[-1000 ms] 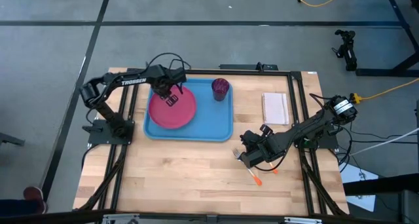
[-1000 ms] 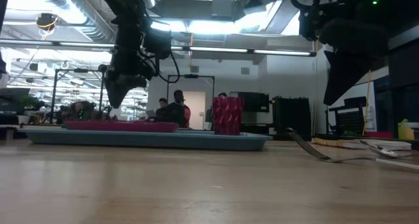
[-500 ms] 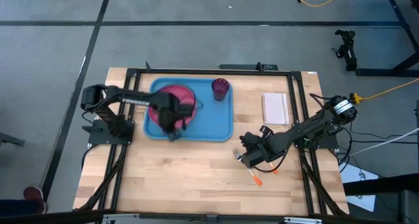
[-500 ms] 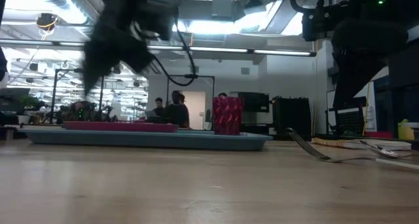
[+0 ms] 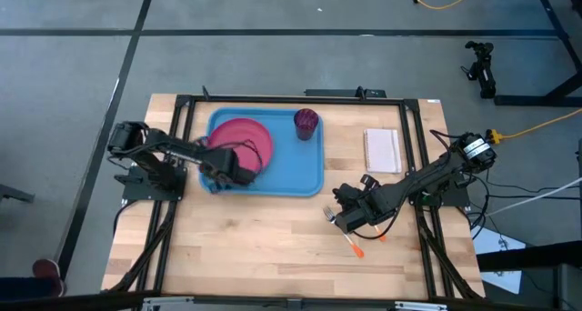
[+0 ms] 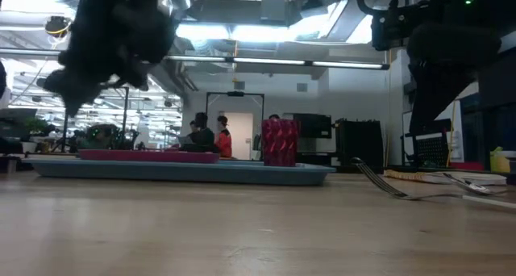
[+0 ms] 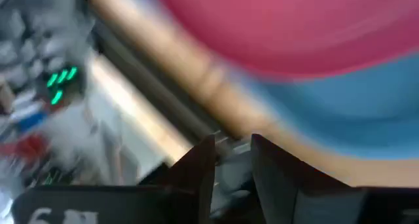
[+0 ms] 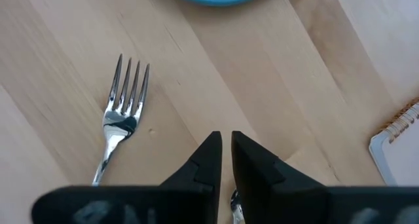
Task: Pick and place plate/cup/fork/spoon on tray
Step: Put the pink plate on the blue serving tray to the bottom left of the red cup
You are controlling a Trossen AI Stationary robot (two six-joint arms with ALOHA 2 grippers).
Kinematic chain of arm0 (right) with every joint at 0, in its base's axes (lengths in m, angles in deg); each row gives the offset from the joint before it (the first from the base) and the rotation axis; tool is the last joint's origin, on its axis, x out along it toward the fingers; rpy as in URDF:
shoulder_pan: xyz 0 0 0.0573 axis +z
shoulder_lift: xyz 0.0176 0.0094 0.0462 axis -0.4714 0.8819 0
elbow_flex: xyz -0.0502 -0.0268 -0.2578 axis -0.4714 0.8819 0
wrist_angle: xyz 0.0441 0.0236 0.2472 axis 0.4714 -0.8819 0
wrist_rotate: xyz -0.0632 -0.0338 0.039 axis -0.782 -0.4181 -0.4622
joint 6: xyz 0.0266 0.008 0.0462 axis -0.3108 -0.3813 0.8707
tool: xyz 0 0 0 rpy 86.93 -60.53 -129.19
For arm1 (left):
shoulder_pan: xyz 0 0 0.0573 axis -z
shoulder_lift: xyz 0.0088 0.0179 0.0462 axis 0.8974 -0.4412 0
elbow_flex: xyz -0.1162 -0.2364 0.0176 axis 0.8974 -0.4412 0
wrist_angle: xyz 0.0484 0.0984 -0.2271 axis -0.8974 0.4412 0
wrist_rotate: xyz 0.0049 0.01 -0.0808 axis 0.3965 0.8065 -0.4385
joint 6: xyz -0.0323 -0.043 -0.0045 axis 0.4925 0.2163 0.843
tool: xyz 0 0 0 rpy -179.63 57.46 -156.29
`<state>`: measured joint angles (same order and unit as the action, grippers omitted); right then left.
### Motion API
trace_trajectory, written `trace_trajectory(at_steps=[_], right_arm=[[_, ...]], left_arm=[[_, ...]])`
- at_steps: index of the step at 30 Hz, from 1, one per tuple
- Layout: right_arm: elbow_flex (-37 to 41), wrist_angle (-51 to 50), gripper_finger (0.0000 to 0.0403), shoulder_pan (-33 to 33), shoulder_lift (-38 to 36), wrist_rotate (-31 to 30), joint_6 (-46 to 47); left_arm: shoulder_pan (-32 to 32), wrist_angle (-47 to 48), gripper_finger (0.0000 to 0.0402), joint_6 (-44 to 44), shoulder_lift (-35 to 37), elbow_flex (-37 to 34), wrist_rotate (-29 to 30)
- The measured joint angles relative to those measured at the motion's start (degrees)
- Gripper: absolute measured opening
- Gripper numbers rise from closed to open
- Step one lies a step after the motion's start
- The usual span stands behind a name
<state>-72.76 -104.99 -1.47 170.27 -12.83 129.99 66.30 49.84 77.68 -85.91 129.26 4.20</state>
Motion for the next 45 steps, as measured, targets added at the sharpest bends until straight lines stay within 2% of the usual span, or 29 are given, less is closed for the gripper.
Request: trace_trajectory(at_steps=[3, 6, 10, 14, 19, 26, 32, 35, 45], right_arm=[[0.0, 0.4, 0.0042, 0.0, 0.0, 0.0, 0.8], [0.0, 0.3, 0.0042, 0.0, 0.0, -0.1, 1.0], [0.0, 0.6, 0.0042, -0.2, 0.0, -0.1, 1.0], [0.0, 1.6, 0.0042, -0.3, 0.0, -0.1, 1.1], [0.0, 2.2, 0.0042, -0.3, 0.0, -0.1, 1.0], [0.0, 2.4, 0.0042, -0.4, 0.0, 0.8, 1.1], [0.0, 2.4, 0.0042, -0.4, 0.0, 1.4, -0.3], [0.0, 2.3, 0.0042, -0.4, 0.0, 1.4, -0.5], [0.0, 2.1, 0.0042, -0.4, 0.0, 1.4, -0.7]], left_arm=[[-8.3, 1.2, 0.0092, 1.1, 6.2, -8.0, 0.6], [-17.3, -2.6, 0.009, 1.6, 14.7, -13.9, 0.5], [-24.3, -10.7, 0.0079, 0.0, 25.3, -11.1, 1.7], [-27.8, -20.1, 0.0068, -3.6, 29.1, -8.3, 1.0], [-34.2, -21.7, 0.0058, -6.4, 26.4, -8.1, -1.6], [-40.5, -22.3, 0.0045, -6.5, 12.6, -8.1, -3.0], [-40.4, -23.8, 0.0036, -6.1, 5.7, -8.1, -3.0], [-40.1, -25.0, 0.003, -6.1, 3.3, -8.1, -4.9], [-37.9, -27.5, 0.0013, -6.1, 2.0, -8.1, -8.3]])
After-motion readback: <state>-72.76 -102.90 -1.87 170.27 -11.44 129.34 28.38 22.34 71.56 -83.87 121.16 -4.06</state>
